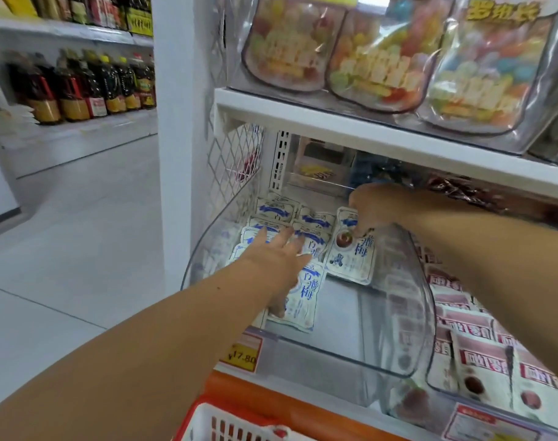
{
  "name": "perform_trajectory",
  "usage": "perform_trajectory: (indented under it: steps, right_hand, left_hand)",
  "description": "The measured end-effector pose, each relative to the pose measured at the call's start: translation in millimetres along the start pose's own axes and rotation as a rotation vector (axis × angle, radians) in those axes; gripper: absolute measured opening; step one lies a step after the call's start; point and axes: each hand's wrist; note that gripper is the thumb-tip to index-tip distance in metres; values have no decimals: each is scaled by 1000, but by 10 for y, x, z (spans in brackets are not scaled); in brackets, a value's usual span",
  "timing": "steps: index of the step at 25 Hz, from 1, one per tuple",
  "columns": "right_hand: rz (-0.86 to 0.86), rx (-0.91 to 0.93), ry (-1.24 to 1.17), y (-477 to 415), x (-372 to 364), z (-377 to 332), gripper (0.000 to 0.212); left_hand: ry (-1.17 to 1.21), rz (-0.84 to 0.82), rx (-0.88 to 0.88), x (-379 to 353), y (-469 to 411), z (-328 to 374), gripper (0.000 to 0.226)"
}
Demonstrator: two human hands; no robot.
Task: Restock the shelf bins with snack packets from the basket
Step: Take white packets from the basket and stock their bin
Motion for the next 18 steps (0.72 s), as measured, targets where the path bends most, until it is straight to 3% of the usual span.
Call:
perform_trajectory:
  steps: [7,12,15,17,18]
  right_hand:
    - [-111,-64,57,33,122,-64,30]
    - [-176,-143,80,136,208,-109,39]
    - [-103,-101,51,100,82,-86,35]
    - [37,-33,26,54,-65,-25,27]
    - [108,-17,29,24,-135,3,32]
  left_hand:
    - [25,48,114,-53,22,66,80]
    - [14,87,-24,-43,8,86,92]
    - [13,33,-33,-84,-26,79,89]
    - [-23,39,-1,-98,-47,72,88]
    - [-34,49,24,-97,-52,62,89]
Point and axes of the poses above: each hand's wrist, its own y-axis away from the middle knuckle, its own x-axis out of the back of the hand, z = x × y, and after that the axes turned 11 degrees about -y, right-handed
